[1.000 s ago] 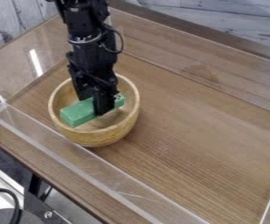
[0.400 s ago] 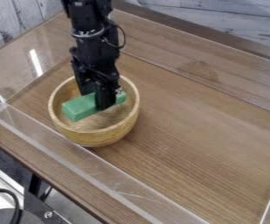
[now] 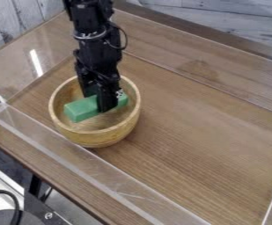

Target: Put the green block in the brown bowl

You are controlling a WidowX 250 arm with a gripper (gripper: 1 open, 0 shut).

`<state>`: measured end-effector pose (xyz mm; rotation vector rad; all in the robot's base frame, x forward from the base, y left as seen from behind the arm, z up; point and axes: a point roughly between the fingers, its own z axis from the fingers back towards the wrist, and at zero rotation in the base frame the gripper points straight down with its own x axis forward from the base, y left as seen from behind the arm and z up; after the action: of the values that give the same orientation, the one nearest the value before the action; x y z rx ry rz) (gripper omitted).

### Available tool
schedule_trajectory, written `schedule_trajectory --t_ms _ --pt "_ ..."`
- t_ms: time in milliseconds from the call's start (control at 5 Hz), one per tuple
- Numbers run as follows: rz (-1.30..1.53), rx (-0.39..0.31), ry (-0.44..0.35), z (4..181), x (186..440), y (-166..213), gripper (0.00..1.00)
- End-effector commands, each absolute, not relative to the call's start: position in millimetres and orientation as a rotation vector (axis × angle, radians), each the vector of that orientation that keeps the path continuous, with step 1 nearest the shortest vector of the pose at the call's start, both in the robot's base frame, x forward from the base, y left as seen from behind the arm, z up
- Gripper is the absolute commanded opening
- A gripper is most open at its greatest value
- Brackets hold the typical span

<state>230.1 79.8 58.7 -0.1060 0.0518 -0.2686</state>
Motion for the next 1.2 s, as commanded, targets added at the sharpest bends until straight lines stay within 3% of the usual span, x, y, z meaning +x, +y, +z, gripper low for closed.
schedule_trajectory --t_ms 0,400,1000 --pt "-0.256 -0.105 -0.012 74.5 241 84 0.0" --pt "-0.267 -0.163 -0.013 78.1 246 99 0.0" --pt "-0.253 -0.132 -0.013 73.8 231 98 0.0"
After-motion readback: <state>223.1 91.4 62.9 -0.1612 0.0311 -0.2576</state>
